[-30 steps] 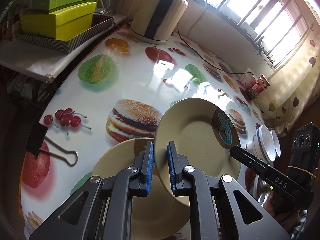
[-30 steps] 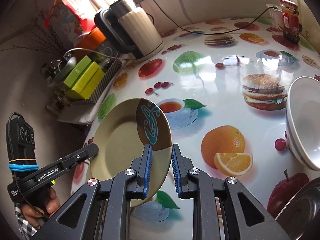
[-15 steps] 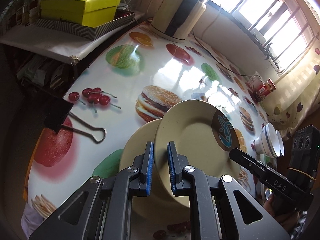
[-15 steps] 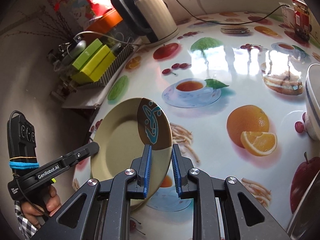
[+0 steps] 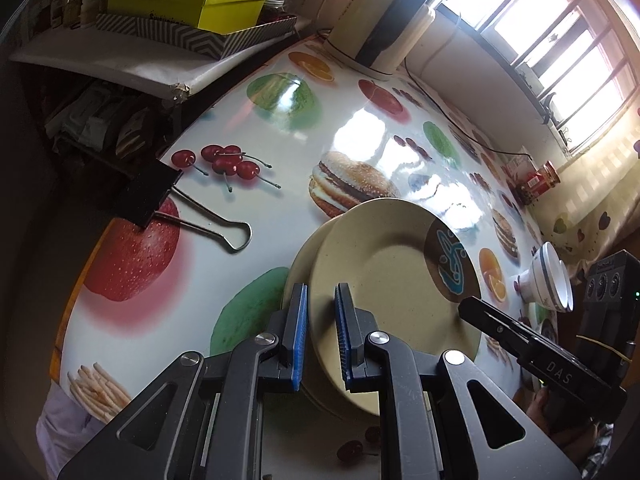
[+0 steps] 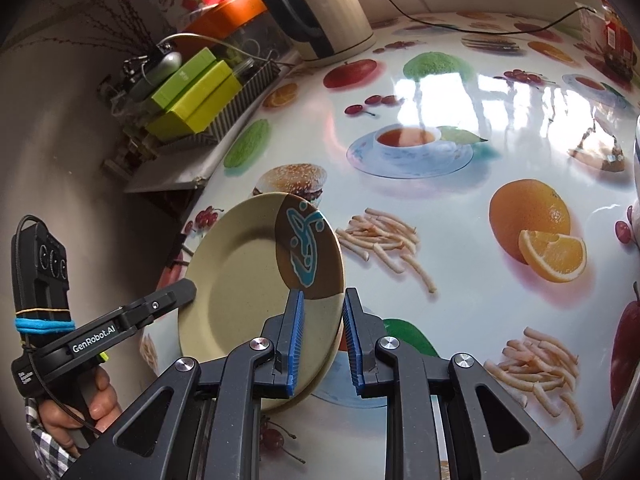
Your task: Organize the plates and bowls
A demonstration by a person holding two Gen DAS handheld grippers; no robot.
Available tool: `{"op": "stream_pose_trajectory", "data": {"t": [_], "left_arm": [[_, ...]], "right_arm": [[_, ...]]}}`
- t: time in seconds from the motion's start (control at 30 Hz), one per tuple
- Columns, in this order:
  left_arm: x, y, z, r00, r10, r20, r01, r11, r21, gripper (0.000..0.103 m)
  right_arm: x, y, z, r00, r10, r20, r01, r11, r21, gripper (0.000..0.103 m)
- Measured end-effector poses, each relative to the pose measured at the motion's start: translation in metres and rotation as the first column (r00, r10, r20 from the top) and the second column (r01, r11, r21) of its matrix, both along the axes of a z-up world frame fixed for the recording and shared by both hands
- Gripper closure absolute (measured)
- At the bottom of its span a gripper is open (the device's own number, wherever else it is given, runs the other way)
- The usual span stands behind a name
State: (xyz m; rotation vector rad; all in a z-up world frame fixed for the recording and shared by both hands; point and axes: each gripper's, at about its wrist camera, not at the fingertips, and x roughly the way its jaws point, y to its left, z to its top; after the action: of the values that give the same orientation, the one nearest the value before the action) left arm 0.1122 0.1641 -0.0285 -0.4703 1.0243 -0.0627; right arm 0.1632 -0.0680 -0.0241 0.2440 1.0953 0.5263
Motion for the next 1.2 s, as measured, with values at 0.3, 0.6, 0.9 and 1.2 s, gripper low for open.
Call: {"op": "stream_pose_trajectory", "data": {"t": [0.3, 0.6, 0.9, 1.2], "left_arm": [[-0.0026, 0.0002, 0.0016, 1.000, 0.002, 0.004, -0.002, 1.000, 0.004, 0.089], [-0.0044, 0.0023, 0.0010, 1.000, 0.004, 0.005, -0.004, 1.000, 0.002, 0.089], [-0.0063, 0.0022, 0.0016, 1.000, 0.006, 0.006, -0.006, 1.000, 0.001, 0.089], [-0.0060, 0.0031, 0.0012, 1.000, 0.006, 0.006, -0.006, 1.000, 0.002, 0.089]], "right_arm": [[-0.0015, 0.0027, -0.0027, 1.000, 0.006, -0.001, -0.006, 1.000, -0.016, 0.083], [-0.0028, 0.0040, -0.0027, 1.000, 0.008, 0.002, -0.008, 1.000, -0.019, 0.083], [-0.0033, 0.0053, -0.0038, 1.000, 0.012, 0.010, -0.011, 1.000, -0.027, 0.083], [-0.0048, 0.0073, -0.0034, 1.000, 0.018, 0.024, -0.016, 0.999, -0.045, 0.081]]}}
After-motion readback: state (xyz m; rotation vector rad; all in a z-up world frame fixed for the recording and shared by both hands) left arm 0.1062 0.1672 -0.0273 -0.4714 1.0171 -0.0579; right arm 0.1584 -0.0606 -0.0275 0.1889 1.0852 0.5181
